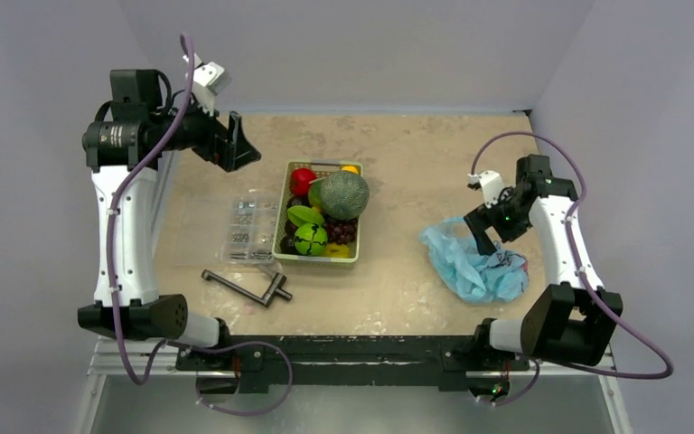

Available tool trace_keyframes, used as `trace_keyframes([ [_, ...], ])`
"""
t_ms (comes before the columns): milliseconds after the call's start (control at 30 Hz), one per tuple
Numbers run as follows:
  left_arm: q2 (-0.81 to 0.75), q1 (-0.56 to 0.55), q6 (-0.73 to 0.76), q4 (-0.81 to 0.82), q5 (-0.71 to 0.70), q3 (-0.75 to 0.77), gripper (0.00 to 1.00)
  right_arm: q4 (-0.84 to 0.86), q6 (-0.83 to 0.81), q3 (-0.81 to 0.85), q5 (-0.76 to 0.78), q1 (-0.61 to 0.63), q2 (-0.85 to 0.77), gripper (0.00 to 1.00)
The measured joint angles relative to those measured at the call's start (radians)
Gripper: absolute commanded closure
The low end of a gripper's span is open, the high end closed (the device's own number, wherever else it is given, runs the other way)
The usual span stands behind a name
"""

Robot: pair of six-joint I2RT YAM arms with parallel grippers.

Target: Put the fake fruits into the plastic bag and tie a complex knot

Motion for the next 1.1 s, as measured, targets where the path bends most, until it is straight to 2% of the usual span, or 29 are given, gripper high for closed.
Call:
trace_keyframes([
  [67,0.048,0.0,0.0,0.008,0.057,0.05,0.0,-0.005,-0.029,0.0,0.005,-0.052,0.019,0.01],
  [167,0.072,-0.002,-0.018,0.031,0.146,0.027,0.0,-0.009,-0.071,-0.008,0.023,-0.106,0.069,0.01],
  [333,0.008,-0.012,-0.077,0.118,0.211,-0.166,0.0,0.023,-0.112,-0.109,0.031,-0.109,0.132,0.02],
  [400,-0.045,-0.012,-0.112,0.179,0.216,-0.258,0.0,0.046,-0.117,-0.158,0.032,-0.109,0.172,0.11],
  [433,-0.069,-0.013,-0.121,0.201,0.215,-0.288,0.0,0.062,-0.119,-0.18,0.032,-0.109,0.193,0.2],
  [533,-0.146,-0.013,-0.131,0.253,0.215,-0.344,0.0,0.101,-0.13,-0.218,0.029,-0.109,0.245,0.83],
  [567,-0.164,-0.013,-0.127,0.264,0.219,-0.344,0.0,0.107,-0.132,-0.22,0.023,-0.109,0.252,1.0],
  [700,-0.206,-0.026,-0.076,0.268,0.25,-0.335,0.0,0.117,-0.134,-0.191,-0.066,-0.11,0.227,1.0],
  [800,-0.216,-0.085,-0.037,0.272,0.255,-0.342,0.0,0.115,-0.131,-0.112,-0.172,-0.109,0.141,1.0],
  [900,-0.227,-0.207,0.022,0.282,0.228,-0.367,0.0,0.117,-0.127,0.021,-0.296,-0.104,0.03,1.0],
  [1100,-0.23,-0.51,0.174,0.333,0.089,-0.382,0.0,0.101,-0.121,0.181,-0.439,-0.074,-0.067,1.0],
])
